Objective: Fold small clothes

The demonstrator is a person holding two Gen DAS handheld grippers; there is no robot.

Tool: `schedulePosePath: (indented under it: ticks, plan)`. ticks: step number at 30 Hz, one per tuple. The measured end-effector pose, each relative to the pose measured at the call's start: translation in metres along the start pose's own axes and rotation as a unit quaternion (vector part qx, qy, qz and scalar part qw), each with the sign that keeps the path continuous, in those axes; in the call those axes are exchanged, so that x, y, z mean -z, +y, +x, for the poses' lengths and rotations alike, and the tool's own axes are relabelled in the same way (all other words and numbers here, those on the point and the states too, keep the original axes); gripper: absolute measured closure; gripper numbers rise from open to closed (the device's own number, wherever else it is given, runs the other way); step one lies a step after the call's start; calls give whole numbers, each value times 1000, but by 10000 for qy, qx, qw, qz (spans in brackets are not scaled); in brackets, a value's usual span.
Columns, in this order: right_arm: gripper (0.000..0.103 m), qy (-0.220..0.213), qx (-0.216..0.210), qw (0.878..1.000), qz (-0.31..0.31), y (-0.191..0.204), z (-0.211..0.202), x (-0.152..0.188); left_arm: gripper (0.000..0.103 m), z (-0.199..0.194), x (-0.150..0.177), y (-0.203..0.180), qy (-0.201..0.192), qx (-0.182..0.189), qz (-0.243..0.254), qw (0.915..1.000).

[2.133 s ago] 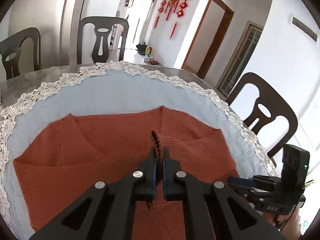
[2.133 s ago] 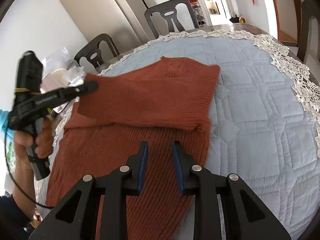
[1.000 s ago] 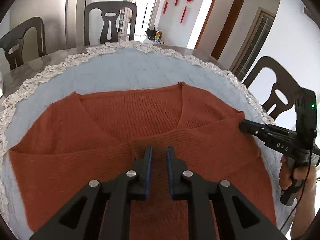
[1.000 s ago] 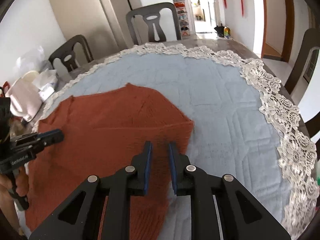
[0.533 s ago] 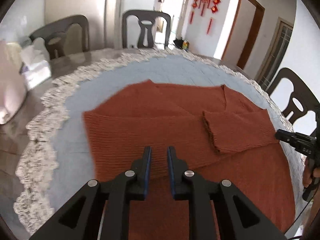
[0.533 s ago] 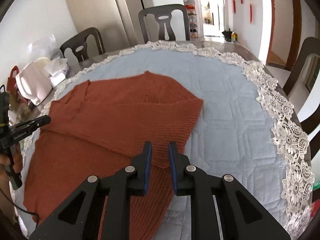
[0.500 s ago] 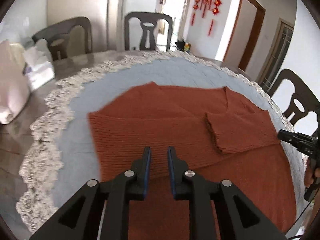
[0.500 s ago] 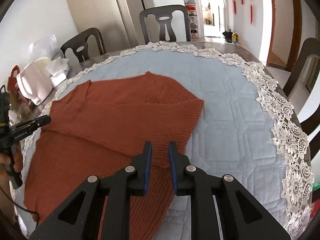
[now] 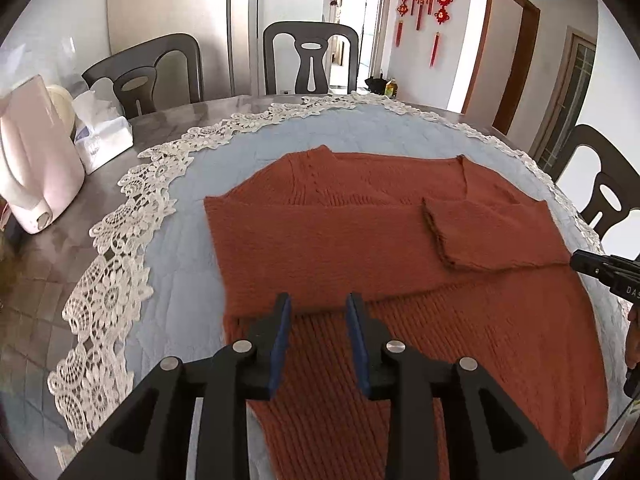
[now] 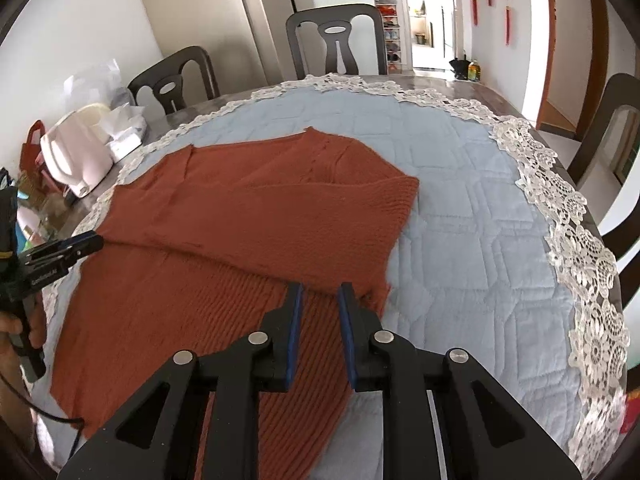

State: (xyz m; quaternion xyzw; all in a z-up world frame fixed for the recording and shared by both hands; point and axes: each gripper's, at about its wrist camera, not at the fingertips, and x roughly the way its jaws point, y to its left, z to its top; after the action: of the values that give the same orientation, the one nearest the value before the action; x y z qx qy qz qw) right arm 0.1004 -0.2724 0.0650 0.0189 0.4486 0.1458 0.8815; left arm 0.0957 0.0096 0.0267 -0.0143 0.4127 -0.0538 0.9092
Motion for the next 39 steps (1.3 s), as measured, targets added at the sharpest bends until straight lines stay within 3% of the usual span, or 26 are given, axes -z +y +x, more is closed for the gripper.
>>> schedulePosePath:
  ticks: [3,18,24,30,36,39]
  plan:
    - [62,-14,-143,9999,45,4,-5,6,66,-8,6,-2,-58,-67,41,10000]
    - [60,141,-290,9990,322,3,-23,53,57,-32,50,4,-7,-145,-46,9999]
    - [60,187,-541,9970,519,0,-34,71,52,-40,72,10,124,210,-260,9994]
    - [60,214,-1052,9912,771,2,-46,93,50,-54,89,15,165,628,-592,9961]
    - [59,385,-1755,9778,1078,4,-54,112,50,-72,110,12,151,1001,-755,9920]
    - [59,374,-1773,9775,1078,8,-54,113,50,-77,117,11,152,1161,-813,9898]
